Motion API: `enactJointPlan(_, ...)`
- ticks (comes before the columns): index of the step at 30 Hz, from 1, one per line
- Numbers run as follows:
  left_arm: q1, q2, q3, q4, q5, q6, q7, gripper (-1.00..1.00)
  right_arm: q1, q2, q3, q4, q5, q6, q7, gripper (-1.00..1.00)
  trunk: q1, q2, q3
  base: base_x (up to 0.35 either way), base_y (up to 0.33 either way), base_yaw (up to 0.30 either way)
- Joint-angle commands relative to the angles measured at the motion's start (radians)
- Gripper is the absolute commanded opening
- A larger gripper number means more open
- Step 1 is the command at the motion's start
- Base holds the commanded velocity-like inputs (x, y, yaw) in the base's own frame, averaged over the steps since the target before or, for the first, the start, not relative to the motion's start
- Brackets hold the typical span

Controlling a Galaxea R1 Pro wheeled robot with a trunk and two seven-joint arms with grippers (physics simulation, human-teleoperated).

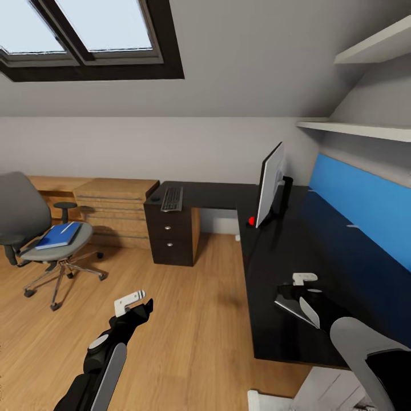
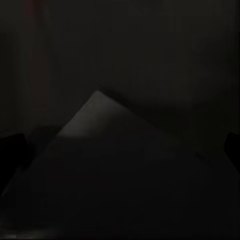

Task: In the bedroom, organize the workspace by keeping the computer under the desk, ensuring the monitor is on the desk, placing the keyboard on the desk next to the monitor, placing the mouse on the desk next to the keyboard, moving the folder from the swivel chair onto the desk next to the mouse, stacking the notebook on top of the folder with the pen on top of the notebook, and positioning the swivel chair next to the desk.

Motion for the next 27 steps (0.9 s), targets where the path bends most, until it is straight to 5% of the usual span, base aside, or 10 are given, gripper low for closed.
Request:
enactJointPlan(1, -0.001, 0.000, 0.000, -0.001, 0.011, 0.004, 0.007, 1.00, 0.000, -0.001, 0.013, 0.051, -0.007, 0.010, 0.000, 1.00, 0.000, -0.001, -0.001, -0.205, -0.002, 0.000)
enactJointPlan(16, -0.001, -0.001, 0.000, -0.001, 0.011, 0.004, 0.007, 1.00, 0.000, -0.001, 0.013, 0.051, -0.007, 0.011, -0.001, 1.00, 0.000, -0.001, -0.001, -0.228, -0.012, 0.000)
enactJointPlan(27, -0.001, -0.001, 0.000, -0.001, 0.011, 0.004, 0.007, 1.00, 0.000, -0.001, 0.013, 0.051, -0.007, 0.010, -0.001, 1.00, 0.000, -0.001, -0.001, -0.043, -0.011, 0.000)
